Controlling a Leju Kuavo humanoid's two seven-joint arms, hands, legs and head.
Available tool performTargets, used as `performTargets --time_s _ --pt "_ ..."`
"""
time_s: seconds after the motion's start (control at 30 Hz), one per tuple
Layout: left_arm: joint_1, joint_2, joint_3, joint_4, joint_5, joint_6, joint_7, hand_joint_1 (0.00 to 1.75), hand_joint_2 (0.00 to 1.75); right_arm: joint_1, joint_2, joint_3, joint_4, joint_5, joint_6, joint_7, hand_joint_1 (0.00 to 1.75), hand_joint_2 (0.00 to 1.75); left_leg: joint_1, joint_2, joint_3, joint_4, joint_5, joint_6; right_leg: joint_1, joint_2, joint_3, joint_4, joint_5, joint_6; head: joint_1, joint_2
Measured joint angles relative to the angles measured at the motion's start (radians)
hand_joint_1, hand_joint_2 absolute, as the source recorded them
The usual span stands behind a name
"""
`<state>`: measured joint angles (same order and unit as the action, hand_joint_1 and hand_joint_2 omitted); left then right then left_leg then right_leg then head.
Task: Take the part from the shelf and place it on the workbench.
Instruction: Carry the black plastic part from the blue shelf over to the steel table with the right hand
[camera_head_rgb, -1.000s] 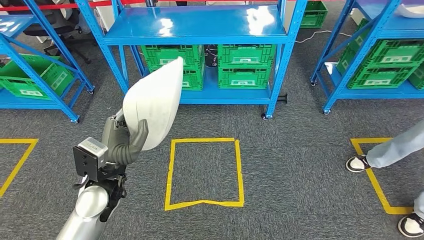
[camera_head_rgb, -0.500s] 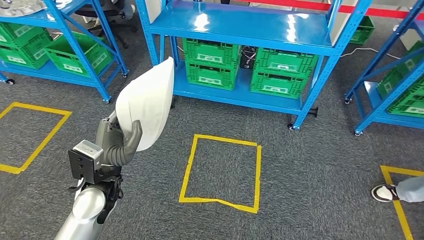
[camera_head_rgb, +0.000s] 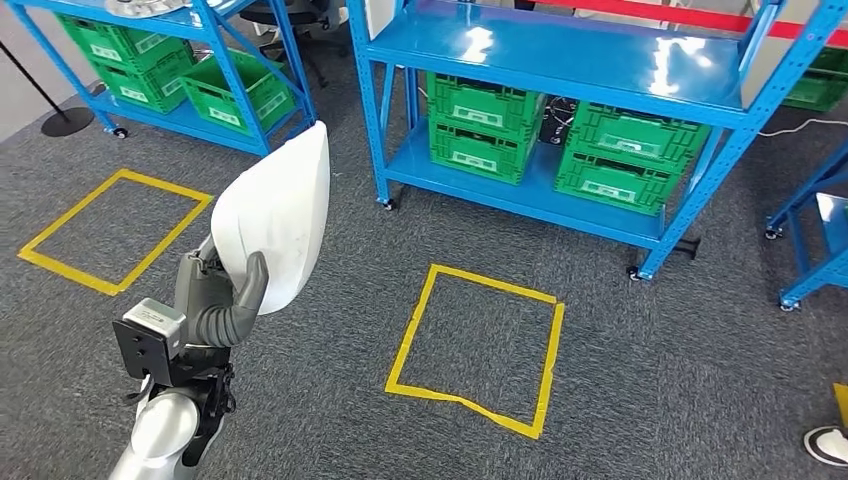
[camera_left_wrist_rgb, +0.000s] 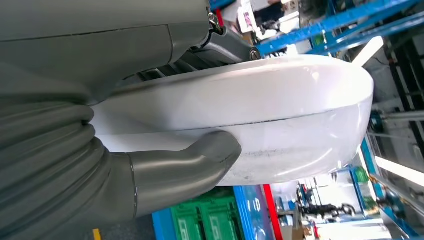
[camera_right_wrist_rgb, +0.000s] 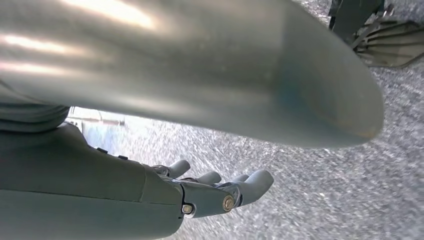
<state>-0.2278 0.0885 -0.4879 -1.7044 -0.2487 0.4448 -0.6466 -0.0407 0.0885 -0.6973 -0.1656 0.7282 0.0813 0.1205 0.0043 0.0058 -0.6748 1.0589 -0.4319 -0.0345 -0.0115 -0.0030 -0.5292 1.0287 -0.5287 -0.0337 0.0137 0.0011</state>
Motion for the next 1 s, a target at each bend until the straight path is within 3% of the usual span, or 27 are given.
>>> performTargets --time_s 1.0 --pt "0.000 0.000 0.000 0.000 0.000 0.000 0.000 1.75 1.75 0.000 0.000 0.000 0.000 0.000 0.000 0.000 0.00 0.00 0.000 0.000 0.000 0.000 0.000 0.000 0.000 0.000 0.000 0.000 0.000 0.000 0.000 0.000"
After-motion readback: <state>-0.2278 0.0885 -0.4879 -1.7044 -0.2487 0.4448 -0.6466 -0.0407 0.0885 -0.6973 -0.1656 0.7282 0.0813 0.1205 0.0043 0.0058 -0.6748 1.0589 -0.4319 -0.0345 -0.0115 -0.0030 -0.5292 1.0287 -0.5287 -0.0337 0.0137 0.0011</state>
